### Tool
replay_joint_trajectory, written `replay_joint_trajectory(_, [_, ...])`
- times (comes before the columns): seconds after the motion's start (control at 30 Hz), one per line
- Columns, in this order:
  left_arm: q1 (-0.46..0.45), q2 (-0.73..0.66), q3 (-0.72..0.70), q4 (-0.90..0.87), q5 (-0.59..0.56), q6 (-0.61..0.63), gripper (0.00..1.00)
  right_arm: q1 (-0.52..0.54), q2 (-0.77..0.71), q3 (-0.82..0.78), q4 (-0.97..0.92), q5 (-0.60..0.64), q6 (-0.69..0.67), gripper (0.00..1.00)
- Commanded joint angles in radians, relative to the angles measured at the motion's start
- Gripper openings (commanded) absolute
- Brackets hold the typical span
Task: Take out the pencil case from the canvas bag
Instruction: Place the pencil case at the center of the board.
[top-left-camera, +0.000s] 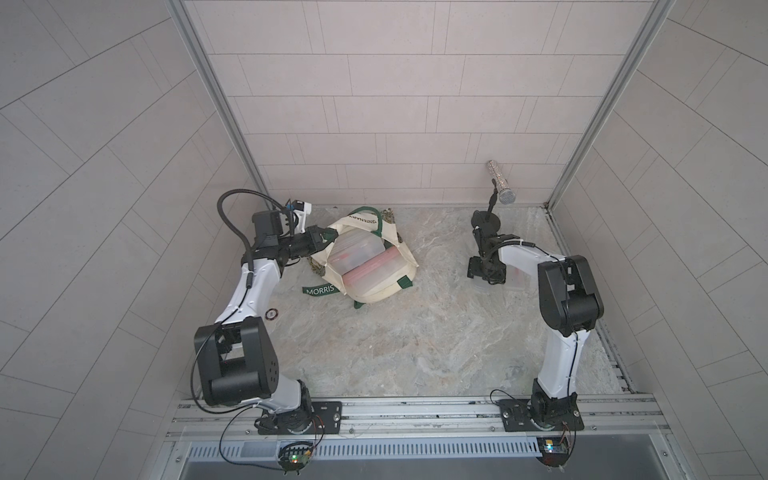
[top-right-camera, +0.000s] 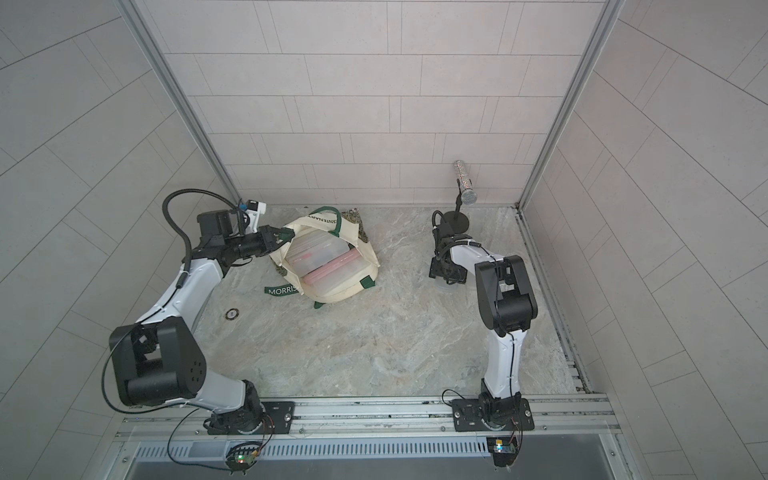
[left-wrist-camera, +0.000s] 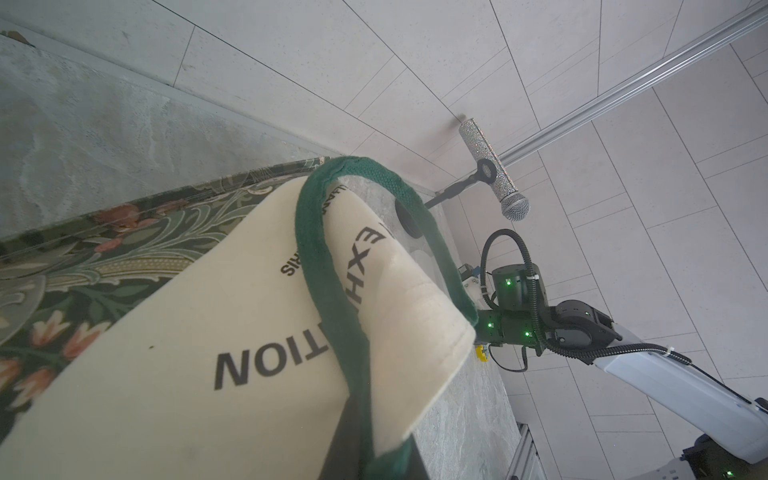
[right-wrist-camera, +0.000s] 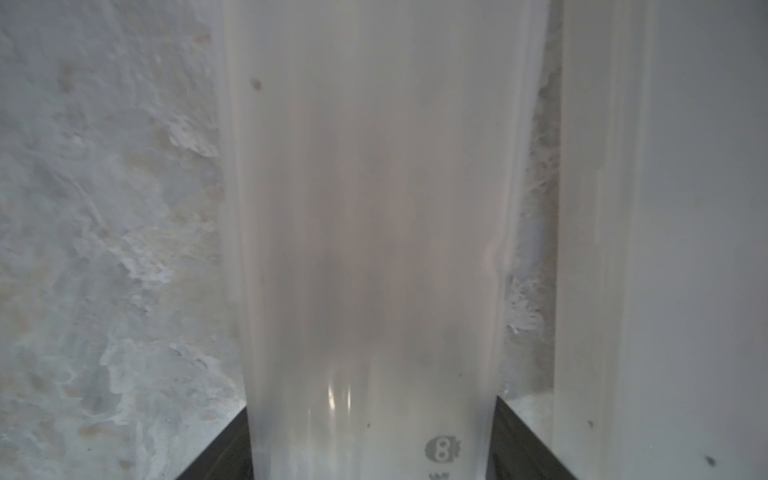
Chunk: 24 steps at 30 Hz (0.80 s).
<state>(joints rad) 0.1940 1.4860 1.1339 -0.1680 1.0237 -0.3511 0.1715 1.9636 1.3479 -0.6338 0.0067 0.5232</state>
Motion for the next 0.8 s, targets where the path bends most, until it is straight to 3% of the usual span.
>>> replay_joint_trajectory(0.0, [0.008,-0.036,-0.005,0.064,0.027,-0.007,0.0,0.003,-0.029,-0.007,-0.046,-0.024,-0.083,0.7])
replay_joint_trajectory(0.37, [0.009,-0.037,-0.006,0.066,0.029,-0.009,0.0,0.003,-0.064,-0.023,-0.044,-0.01,-0.105,0.93])
replay_joint_trajectory(0.4, [0.009,-0.038,-0.006,0.066,0.028,-0.009,0.0,0.004,-0.074,-0.03,-0.038,-0.01,-0.104,0.99])
replay_joint_trajectory(0.77, [0.009,-0.035,-0.008,0.067,0.025,-0.013,0.0,0.027,-0.299,-0.179,0.107,-0.038,-0.075,0.99])
